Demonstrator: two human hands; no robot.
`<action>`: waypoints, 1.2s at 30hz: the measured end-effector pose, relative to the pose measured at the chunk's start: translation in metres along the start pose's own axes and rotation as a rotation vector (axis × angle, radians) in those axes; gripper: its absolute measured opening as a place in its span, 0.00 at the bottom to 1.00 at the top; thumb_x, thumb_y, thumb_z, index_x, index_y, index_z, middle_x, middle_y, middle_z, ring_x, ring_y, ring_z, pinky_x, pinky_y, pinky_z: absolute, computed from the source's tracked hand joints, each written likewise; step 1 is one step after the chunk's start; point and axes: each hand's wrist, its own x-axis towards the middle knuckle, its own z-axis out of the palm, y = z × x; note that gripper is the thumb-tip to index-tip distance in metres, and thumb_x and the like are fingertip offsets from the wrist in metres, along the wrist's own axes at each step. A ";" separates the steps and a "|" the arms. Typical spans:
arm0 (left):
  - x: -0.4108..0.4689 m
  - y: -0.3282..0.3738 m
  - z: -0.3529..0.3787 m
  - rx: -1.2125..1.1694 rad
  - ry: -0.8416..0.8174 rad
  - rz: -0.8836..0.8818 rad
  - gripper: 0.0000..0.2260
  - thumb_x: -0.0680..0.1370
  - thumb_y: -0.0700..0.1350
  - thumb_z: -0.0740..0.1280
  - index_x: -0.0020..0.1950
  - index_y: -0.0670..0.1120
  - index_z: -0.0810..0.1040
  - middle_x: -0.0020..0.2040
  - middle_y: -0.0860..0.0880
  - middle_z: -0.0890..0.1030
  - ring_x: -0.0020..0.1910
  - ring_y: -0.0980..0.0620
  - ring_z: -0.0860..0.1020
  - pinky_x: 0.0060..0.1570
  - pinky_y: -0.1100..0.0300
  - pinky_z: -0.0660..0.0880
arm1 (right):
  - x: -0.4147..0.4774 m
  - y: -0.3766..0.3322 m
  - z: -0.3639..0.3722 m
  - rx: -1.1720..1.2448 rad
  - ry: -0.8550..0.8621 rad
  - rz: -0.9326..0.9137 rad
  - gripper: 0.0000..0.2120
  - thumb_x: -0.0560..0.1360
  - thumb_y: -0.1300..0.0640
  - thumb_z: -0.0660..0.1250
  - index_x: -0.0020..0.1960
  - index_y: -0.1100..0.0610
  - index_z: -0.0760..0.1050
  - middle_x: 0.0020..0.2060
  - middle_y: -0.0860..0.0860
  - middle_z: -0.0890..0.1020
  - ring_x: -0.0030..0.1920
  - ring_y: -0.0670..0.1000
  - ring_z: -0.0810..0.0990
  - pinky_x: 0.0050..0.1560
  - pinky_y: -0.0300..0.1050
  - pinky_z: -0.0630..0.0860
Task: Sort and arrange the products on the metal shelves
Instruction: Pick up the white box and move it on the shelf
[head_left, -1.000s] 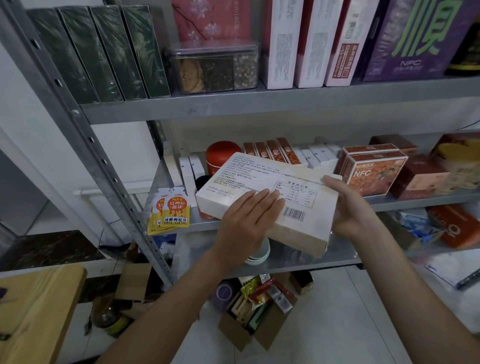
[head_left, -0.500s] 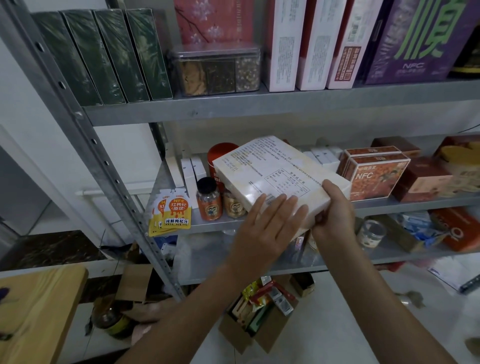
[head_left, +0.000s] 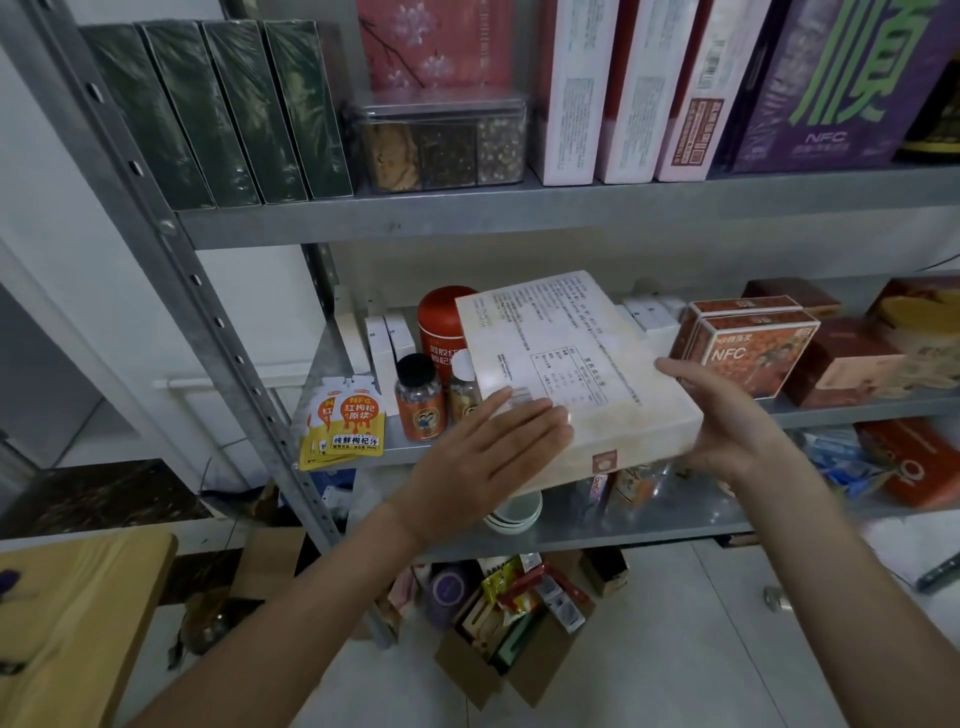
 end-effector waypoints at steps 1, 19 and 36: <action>0.000 -0.002 -0.001 0.018 -0.013 -0.006 0.28 0.78 0.39 0.69 0.74 0.41 0.61 0.73 0.42 0.66 0.76 0.47 0.62 0.75 0.46 0.59 | 0.001 0.000 0.003 0.014 0.009 -0.037 0.21 0.67 0.53 0.70 0.59 0.55 0.76 0.44 0.55 0.86 0.42 0.56 0.86 0.37 0.52 0.82; 0.019 0.017 -0.002 0.017 0.036 -0.363 0.30 0.67 0.41 0.81 0.66 0.40 0.74 0.62 0.41 0.80 0.62 0.42 0.78 0.58 0.42 0.77 | -0.004 0.056 0.058 0.036 0.097 -0.197 0.16 0.72 0.52 0.71 0.56 0.59 0.76 0.42 0.54 0.87 0.46 0.55 0.85 0.42 0.50 0.82; 0.020 -0.011 -0.068 -0.664 0.121 -0.813 0.30 0.67 0.39 0.78 0.60 0.61 0.70 0.55 0.66 0.77 0.59 0.69 0.73 0.54 0.75 0.70 | 0.023 -0.026 -0.004 -0.400 -0.267 -0.503 0.54 0.58 0.38 0.81 0.76 0.39 0.56 0.74 0.48 0.68 0.70 0.56 0.72 0.63 0.61 0.74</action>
